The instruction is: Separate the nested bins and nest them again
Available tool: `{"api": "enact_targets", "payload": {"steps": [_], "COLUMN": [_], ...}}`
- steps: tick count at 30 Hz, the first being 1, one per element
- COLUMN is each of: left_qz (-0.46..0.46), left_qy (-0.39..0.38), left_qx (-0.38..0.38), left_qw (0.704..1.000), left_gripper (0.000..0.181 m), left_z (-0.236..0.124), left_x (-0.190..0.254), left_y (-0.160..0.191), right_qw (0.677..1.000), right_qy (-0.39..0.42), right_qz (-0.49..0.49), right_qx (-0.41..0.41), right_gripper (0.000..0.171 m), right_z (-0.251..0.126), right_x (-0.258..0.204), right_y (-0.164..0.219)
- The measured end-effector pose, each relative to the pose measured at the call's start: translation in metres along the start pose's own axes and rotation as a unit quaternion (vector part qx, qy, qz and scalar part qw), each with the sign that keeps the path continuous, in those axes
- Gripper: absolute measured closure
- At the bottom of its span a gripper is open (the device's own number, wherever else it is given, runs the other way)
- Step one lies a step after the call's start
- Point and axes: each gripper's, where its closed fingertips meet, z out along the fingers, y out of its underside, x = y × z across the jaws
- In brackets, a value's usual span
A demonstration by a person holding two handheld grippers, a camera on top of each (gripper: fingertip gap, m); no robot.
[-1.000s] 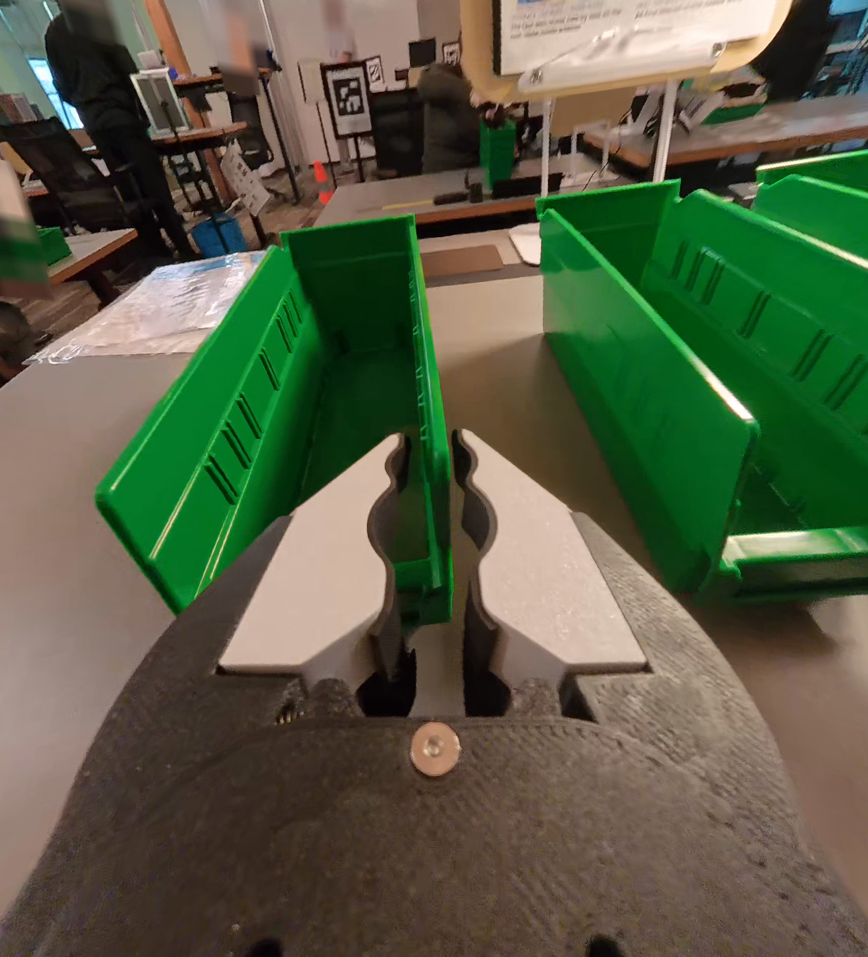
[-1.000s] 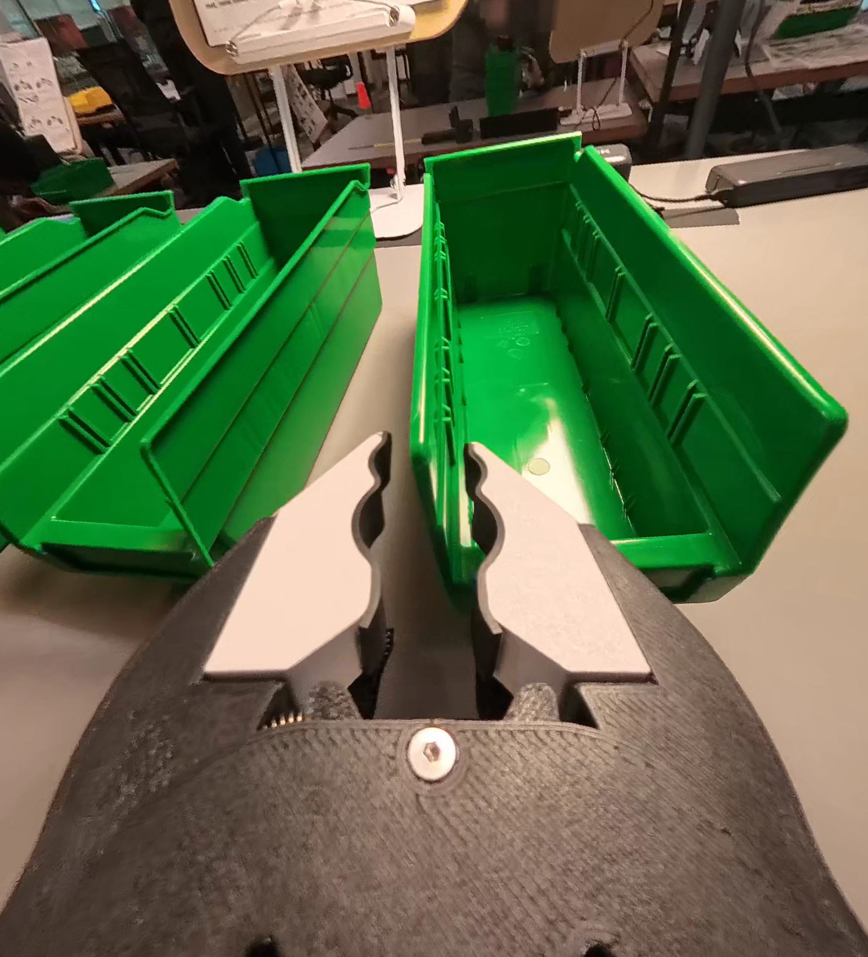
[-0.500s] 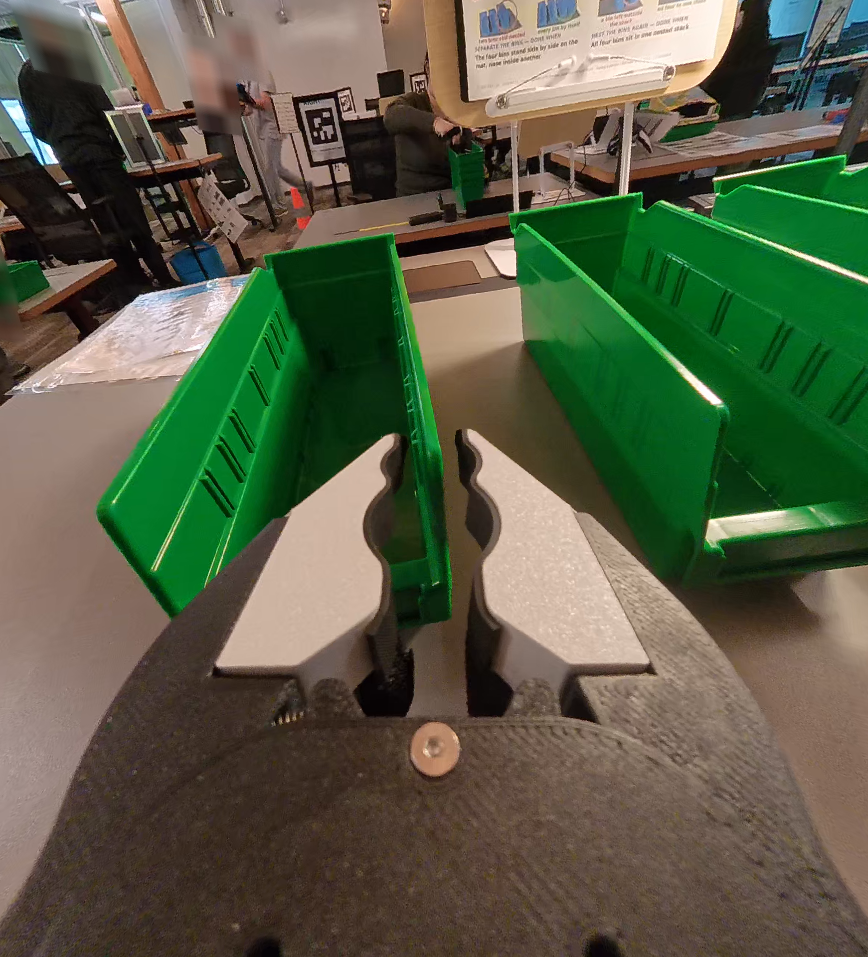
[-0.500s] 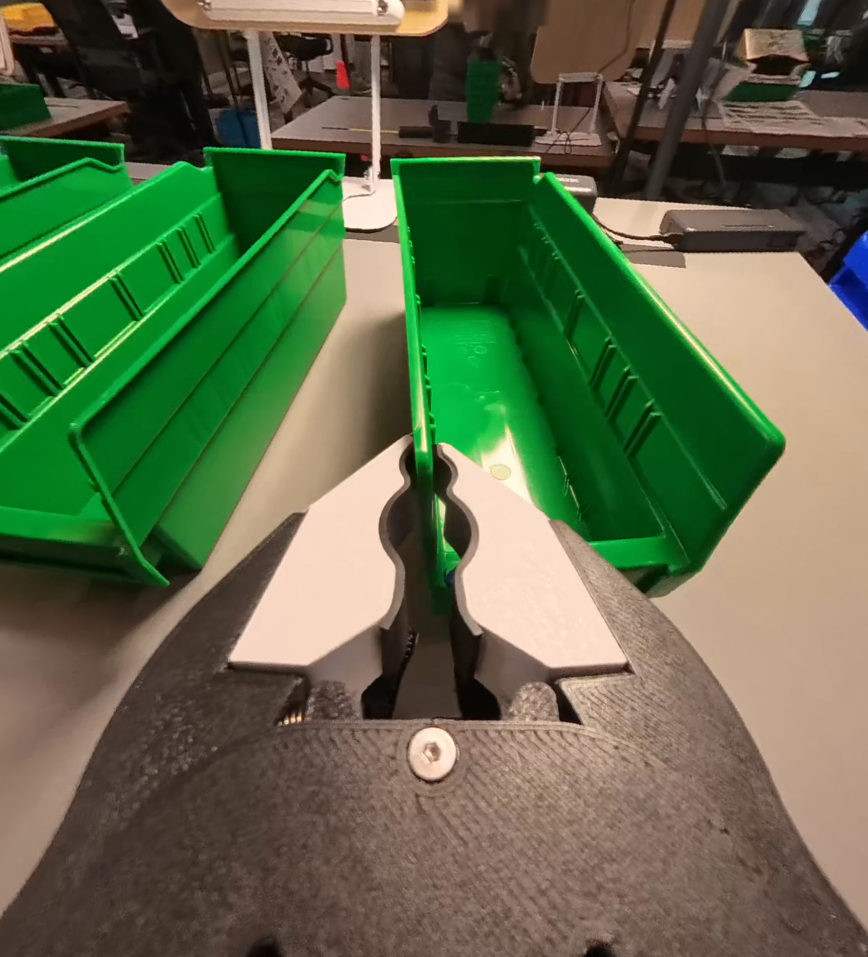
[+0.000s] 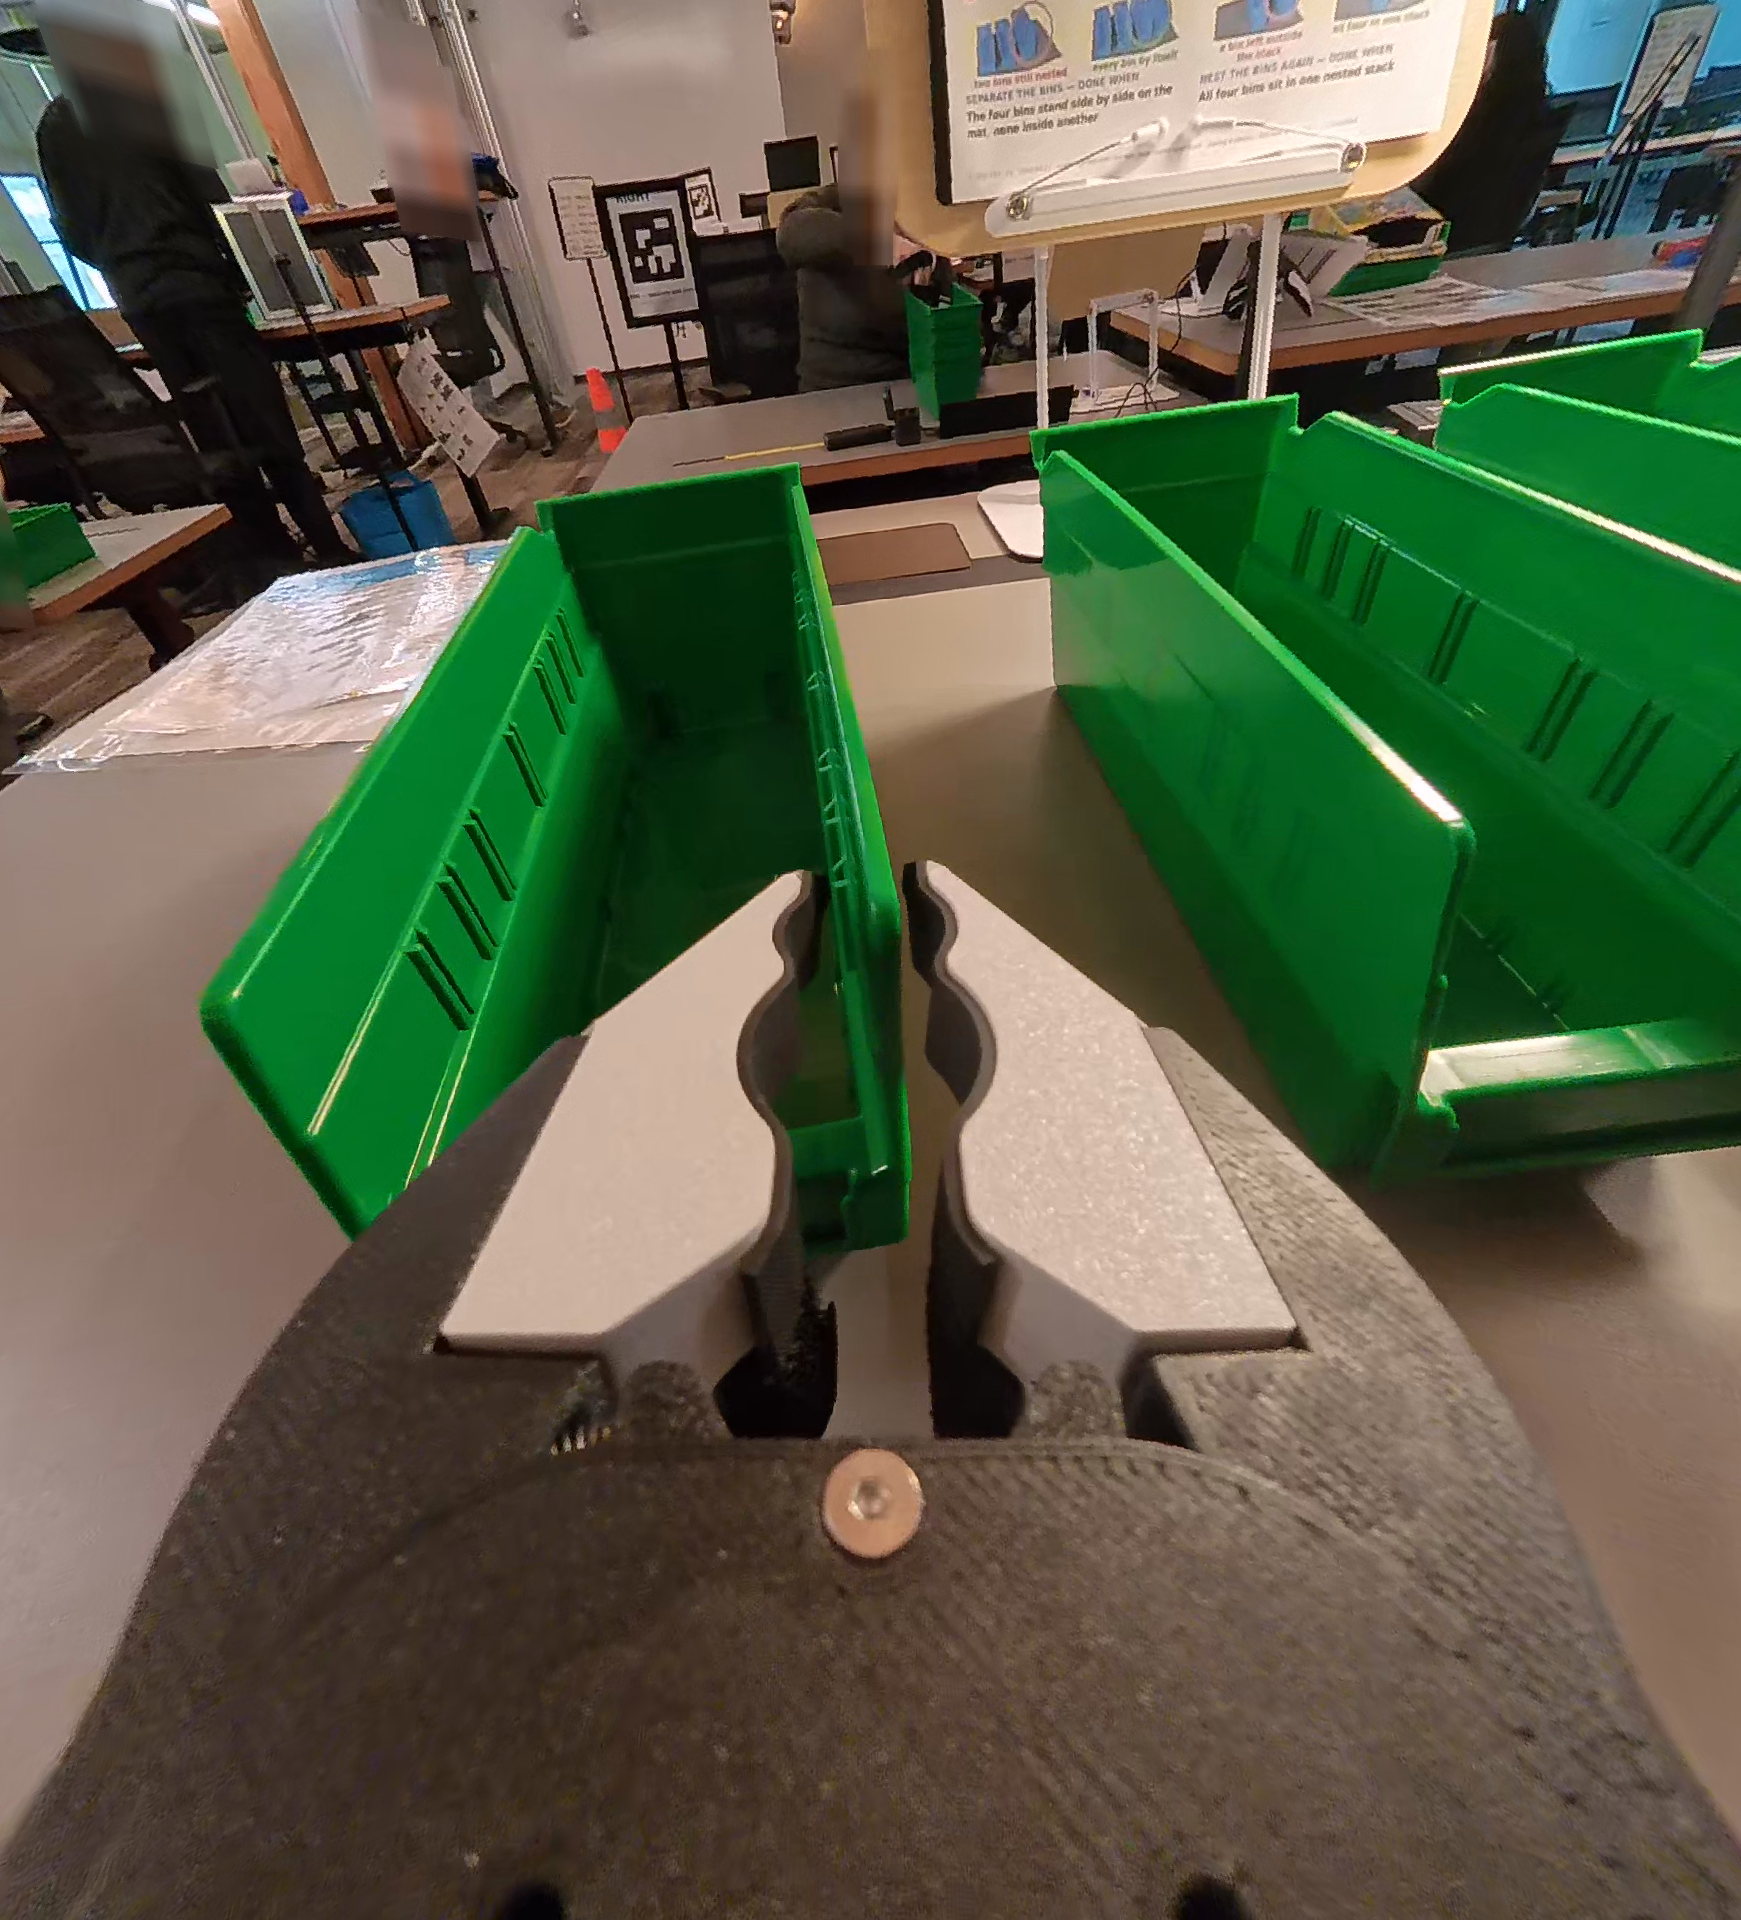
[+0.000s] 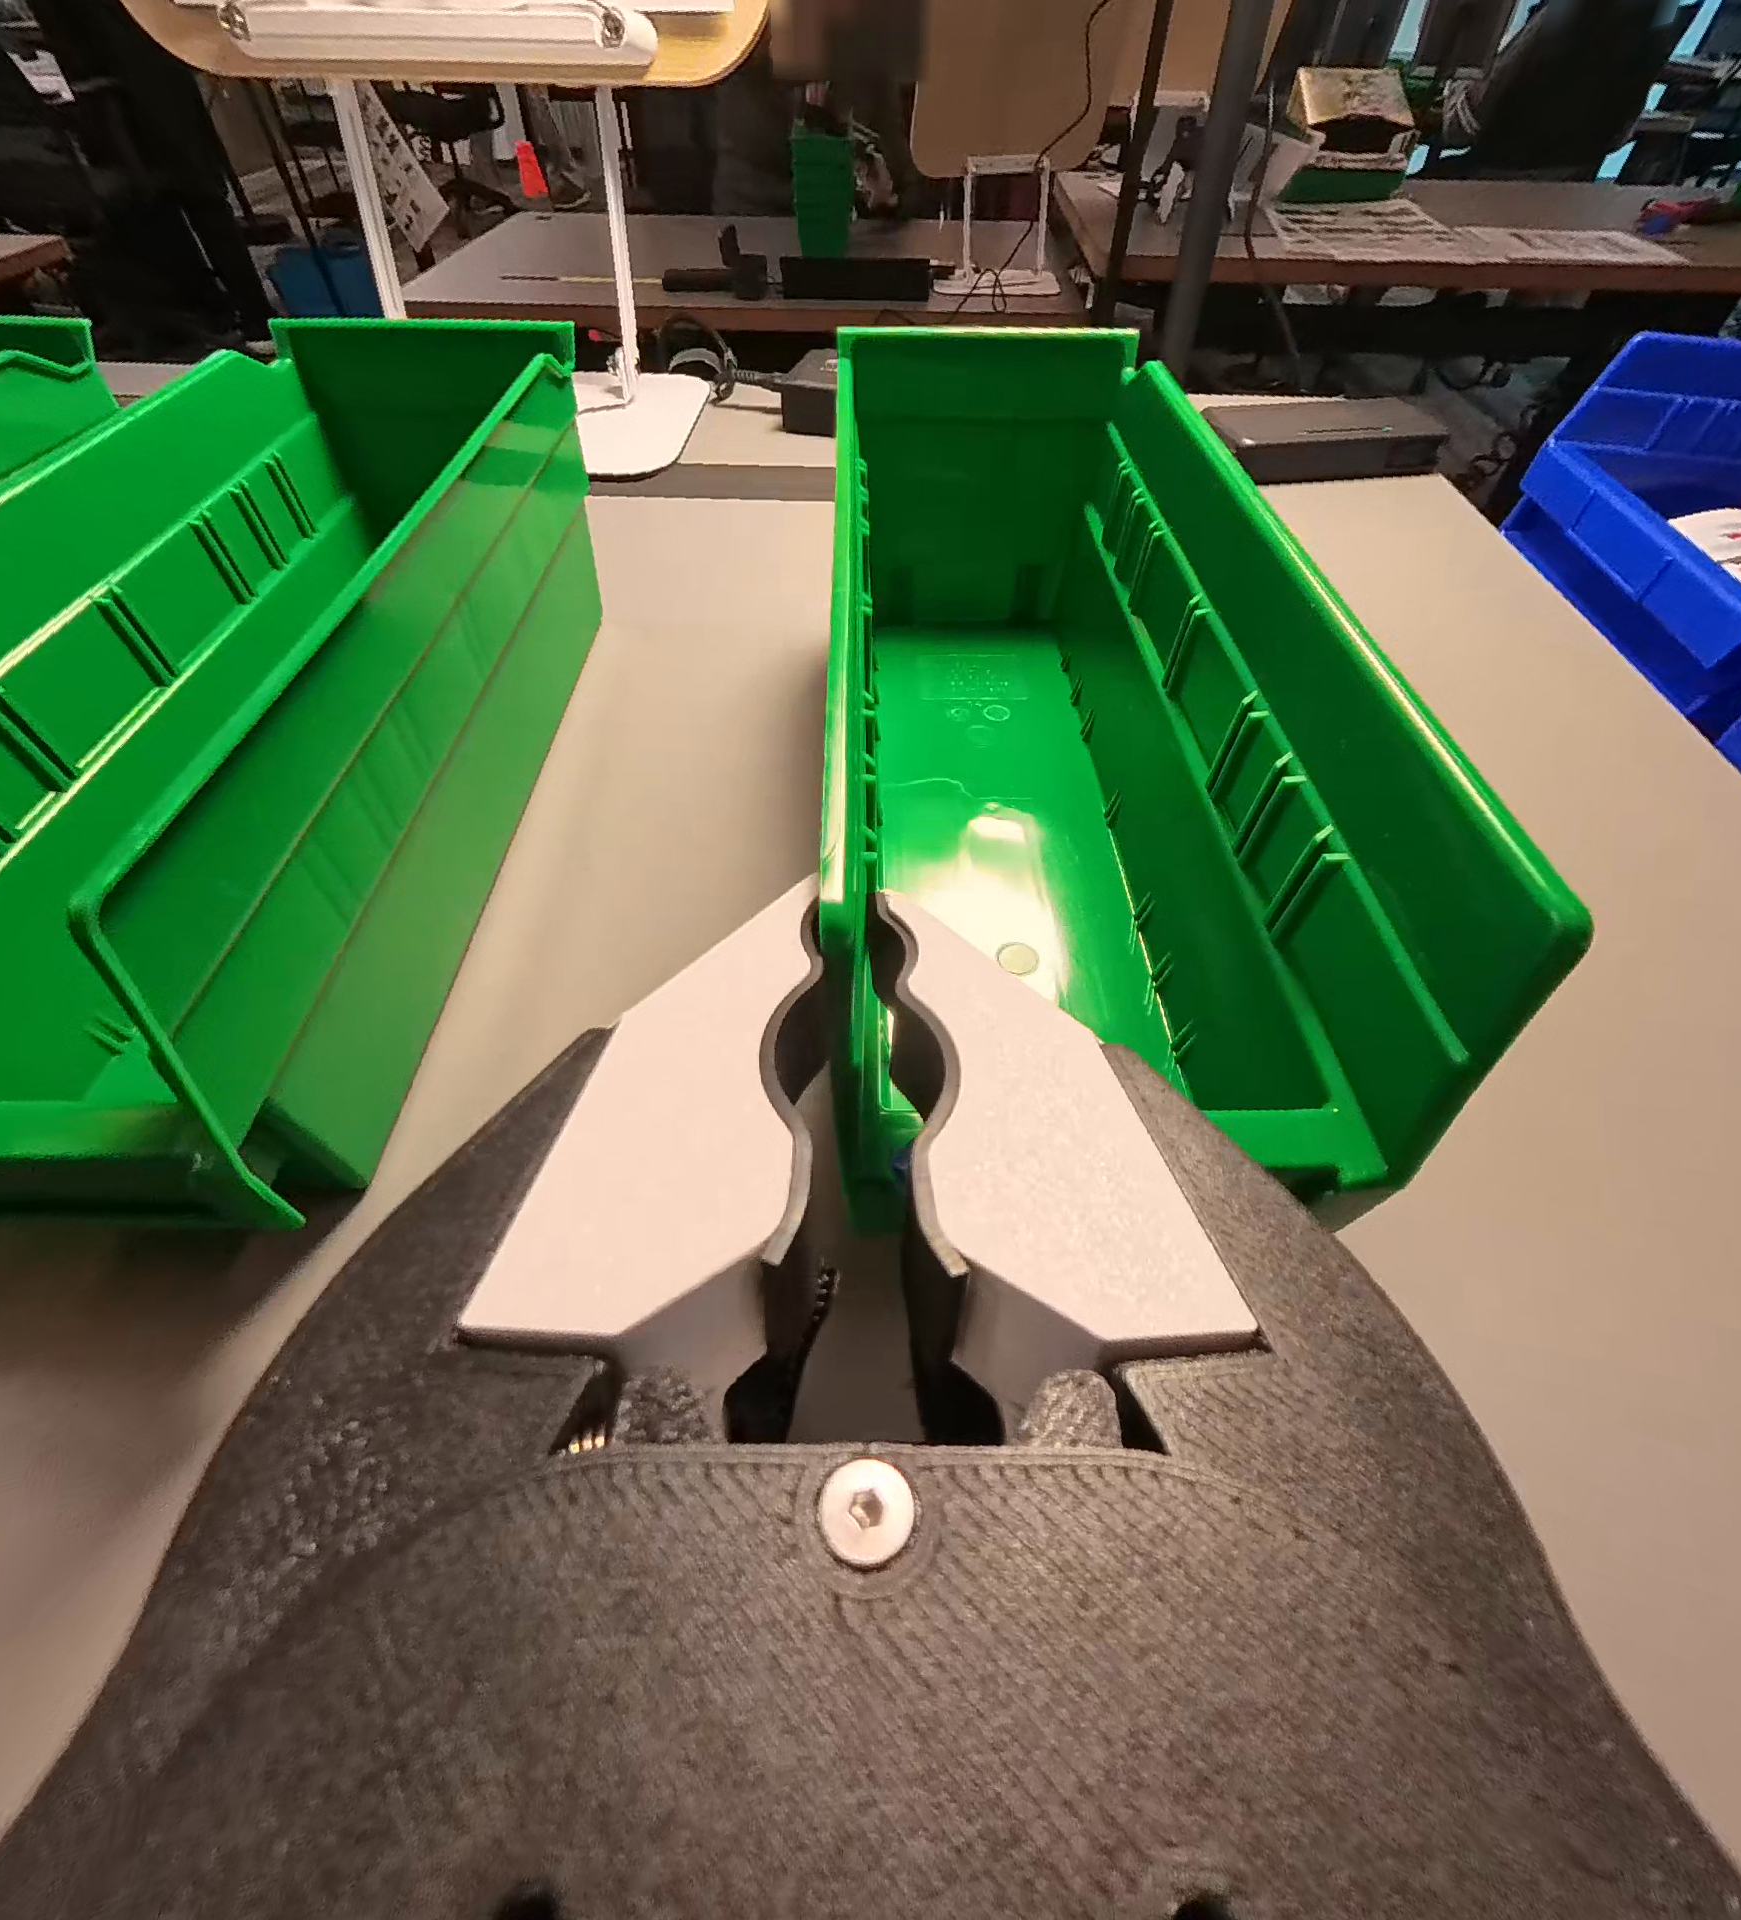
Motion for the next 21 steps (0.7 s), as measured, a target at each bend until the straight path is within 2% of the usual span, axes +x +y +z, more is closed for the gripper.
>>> {"api": "enact_targets", "payload": {"steps": [5, 8, 21], "left_qz": [-0.006, 0.001, 0.006], "left_qy": [0.005, 0.006, 0.014], "left_qx": [-0.002, -0.003, -0.004], "left_qw": [1.000, 1.000, 1.000], "left_gripper": [0.166, 0.178, 0.176], "left_z": [0.0006, 0.0025, 0.0062], "left_x": [-0.0005, -0.0016, -0.0029], "left_y": [0.0004, 0.0007, 0.0007], "right_qw": [1.000, 1.000, 1.000], "right_qy": [-0.003, -0.006, -0.015], "right_qz": [0.003, 0.007, 0.017], "right_qx": [0.000, 0.002, 0.008], "right_gripper": [0.168, 0.168, 0.166], "right_z": [0.0019, 0.0013, 0.0008], "right_x": [-0.0001, 0.0007, 0.0026], "right_y": [-0.0005, -0.0004, -0.0011]}}
